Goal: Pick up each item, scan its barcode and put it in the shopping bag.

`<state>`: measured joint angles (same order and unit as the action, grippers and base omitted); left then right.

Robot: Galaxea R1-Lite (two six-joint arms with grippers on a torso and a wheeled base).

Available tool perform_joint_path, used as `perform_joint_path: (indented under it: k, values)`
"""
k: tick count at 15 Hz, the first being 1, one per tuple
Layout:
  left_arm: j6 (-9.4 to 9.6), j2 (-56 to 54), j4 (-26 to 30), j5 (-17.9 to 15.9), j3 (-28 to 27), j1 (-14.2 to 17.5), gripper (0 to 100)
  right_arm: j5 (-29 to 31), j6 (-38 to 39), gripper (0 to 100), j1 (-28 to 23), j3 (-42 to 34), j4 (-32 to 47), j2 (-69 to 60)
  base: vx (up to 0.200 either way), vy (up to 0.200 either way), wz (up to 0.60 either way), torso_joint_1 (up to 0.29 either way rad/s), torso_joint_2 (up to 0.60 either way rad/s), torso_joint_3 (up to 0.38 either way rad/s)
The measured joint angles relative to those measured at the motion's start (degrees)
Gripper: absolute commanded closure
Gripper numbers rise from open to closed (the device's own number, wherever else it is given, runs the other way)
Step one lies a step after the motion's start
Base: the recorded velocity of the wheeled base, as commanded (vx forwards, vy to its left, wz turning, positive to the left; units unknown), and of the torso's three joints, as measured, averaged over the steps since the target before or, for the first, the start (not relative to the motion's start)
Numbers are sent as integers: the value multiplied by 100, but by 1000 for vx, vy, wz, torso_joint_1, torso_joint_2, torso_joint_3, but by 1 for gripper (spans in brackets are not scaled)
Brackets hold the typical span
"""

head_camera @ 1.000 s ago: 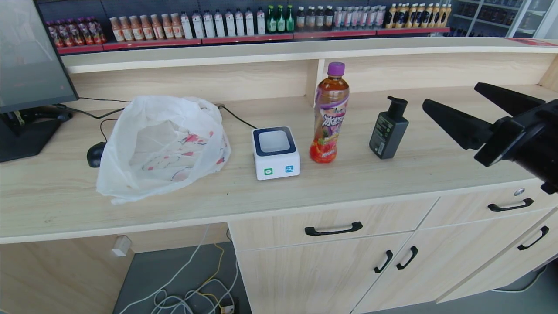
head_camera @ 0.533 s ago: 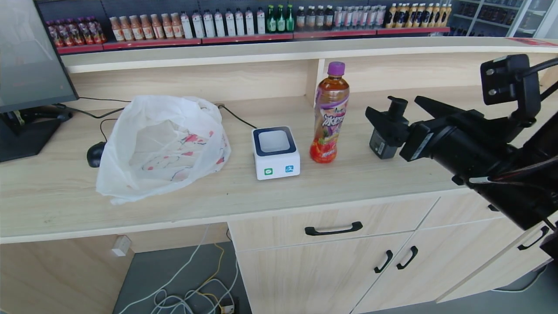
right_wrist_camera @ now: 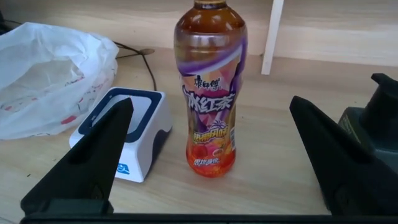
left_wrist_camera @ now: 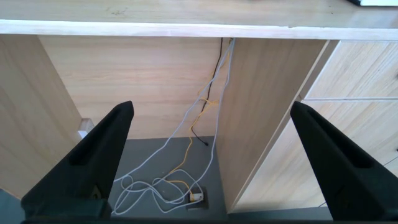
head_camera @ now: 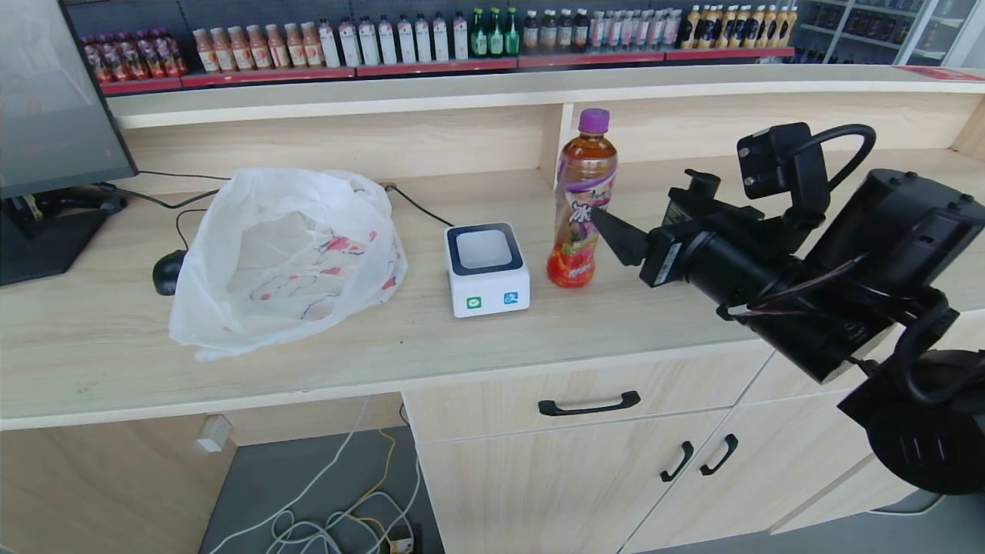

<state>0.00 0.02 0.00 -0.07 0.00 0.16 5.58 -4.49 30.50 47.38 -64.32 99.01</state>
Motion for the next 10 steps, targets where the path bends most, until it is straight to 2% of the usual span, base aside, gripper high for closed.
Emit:
perform_joint_path:
  k: [3, 6, 10]
  values:
    - [0, 0, 0, -2, 0, 0, 0, 40, -44, 0, 4, 90, 112, 212, 0, 0, 0, 0, 0, 0]
    - [0, 0, 0, -2, 0, 0, 0, 508, -49, 0, 4, 372, 112, 512, 0, 0, 0, 0, 0, 0]
    - [0, 0, 0, -2, 0, 0, 0, 657, -76, 0, 28, 507, 90, 716, 0, 0, 0, 0, 0, 0]
